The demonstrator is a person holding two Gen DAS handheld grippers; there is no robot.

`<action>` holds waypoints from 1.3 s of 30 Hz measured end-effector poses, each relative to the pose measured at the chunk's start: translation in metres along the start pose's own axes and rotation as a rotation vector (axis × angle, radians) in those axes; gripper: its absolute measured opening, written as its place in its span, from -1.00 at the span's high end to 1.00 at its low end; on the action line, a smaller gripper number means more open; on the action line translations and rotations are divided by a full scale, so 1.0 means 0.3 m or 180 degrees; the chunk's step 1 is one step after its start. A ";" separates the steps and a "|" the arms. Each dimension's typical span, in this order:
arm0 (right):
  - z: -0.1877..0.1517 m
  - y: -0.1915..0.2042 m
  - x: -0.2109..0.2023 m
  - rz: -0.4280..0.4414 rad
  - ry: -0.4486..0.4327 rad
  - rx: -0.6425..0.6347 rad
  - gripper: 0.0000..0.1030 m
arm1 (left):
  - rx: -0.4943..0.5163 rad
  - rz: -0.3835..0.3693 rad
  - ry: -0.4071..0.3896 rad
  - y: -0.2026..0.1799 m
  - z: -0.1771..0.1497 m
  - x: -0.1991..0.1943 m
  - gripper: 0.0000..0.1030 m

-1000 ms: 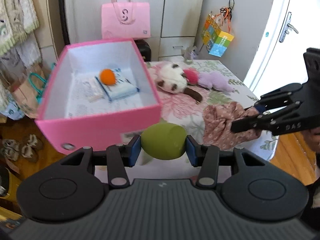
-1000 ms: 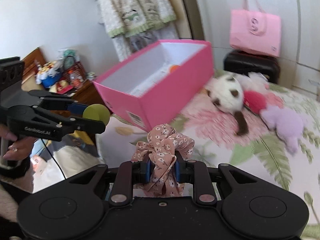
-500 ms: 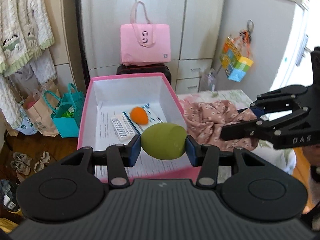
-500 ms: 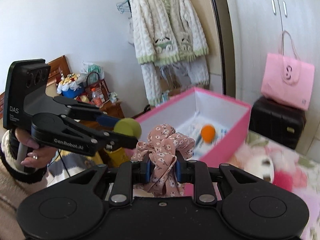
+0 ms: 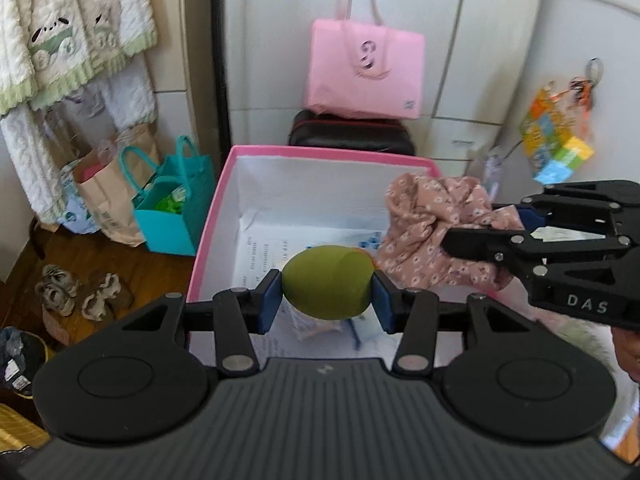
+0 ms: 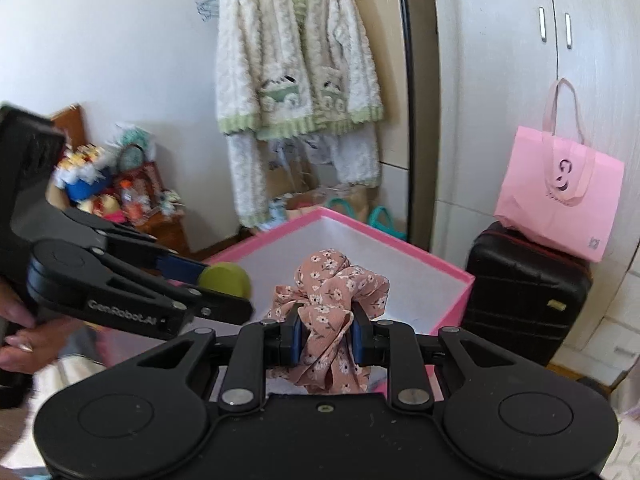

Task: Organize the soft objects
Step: 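Open the left tool over the box while the right tool releases the scrunchie inside, then move the left tool to the white plush toy and grasp it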

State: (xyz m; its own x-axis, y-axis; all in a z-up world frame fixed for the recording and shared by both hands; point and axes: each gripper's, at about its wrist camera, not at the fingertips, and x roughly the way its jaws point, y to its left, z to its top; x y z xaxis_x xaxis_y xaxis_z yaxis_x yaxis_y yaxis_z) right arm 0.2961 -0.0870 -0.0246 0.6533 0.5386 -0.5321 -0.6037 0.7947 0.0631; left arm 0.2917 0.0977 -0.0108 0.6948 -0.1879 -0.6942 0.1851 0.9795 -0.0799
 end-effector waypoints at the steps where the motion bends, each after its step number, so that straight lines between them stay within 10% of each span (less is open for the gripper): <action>1: -0.002 -0.009 0.029 -0.0084 0.0008 -0.0040 0.47 | 0.0006 0.0025 0.0024 0.002 0.004 0.021 0.09; 11: 0.025 -0.047 0.236 -0.0151 0.0349 -0.0242 0.44 | -0.0128 0.0244 0.0256 0.028 0.063 0.178 0.04; 16: 0.030 -0.057 0.255 -0.0302 0.0313 -0.0254 0.10 | -0.0177 0.0282 0.0156 0.026 0.067 0.157 -0.16; 26: 0.012 -0.089 -0.060 0.0165 -0.0068 0.0205 -0.11 | 0.0154 0.0122 -0.0203 -0.026 0.017 -0.088 -0.41; 39: -0.118 -0.091 -0.473 0.0023 0.0038 0.0342 -0.45 | 0.0762 -0.0494 -0.0376 -0.193 -0.089 -0.378 -0.56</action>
State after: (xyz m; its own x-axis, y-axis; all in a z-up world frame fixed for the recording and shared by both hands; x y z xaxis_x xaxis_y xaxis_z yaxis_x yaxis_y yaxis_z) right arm 0.2038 -0.1949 0.0193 0.6433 0.5414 -0.5413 -0.5554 0.8167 0.1568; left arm 0.1837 0.0641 0.0536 0.7188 -0.3548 -0.5978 0.4440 0.8960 0.0021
